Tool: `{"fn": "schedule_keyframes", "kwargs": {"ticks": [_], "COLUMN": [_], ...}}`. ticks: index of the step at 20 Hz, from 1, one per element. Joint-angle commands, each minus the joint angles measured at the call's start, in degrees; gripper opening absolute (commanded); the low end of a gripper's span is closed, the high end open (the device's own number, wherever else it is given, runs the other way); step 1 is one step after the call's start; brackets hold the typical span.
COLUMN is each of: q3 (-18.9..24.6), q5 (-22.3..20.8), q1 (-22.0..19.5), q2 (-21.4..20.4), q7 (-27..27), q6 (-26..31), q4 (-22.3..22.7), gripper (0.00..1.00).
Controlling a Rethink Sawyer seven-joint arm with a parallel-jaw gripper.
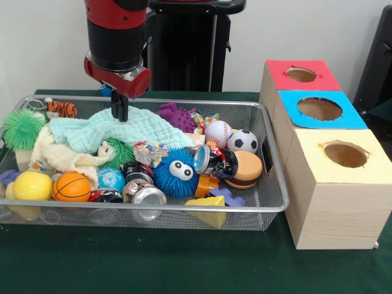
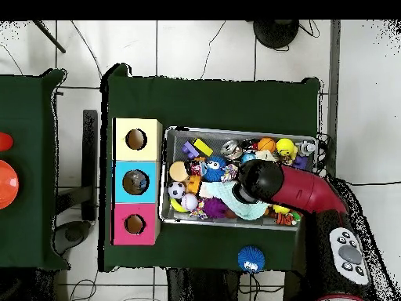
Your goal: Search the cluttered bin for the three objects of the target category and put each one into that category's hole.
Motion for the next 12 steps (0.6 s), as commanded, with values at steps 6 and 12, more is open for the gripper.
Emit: {"fn": "schedule_keyframes", "kwargs": {"ticks": [6, 12], "q3": [2.5, 2.9], "q5": [-3.1, -3.1], "q1": [-1.0, -1.9], "q2": [2.6, 2.3], "q7": [-1.6, -2.5], "q6": [0.9, 0.7], "q4": [-0.2, -0.6], "gripper": [0.0, 1.0]}}
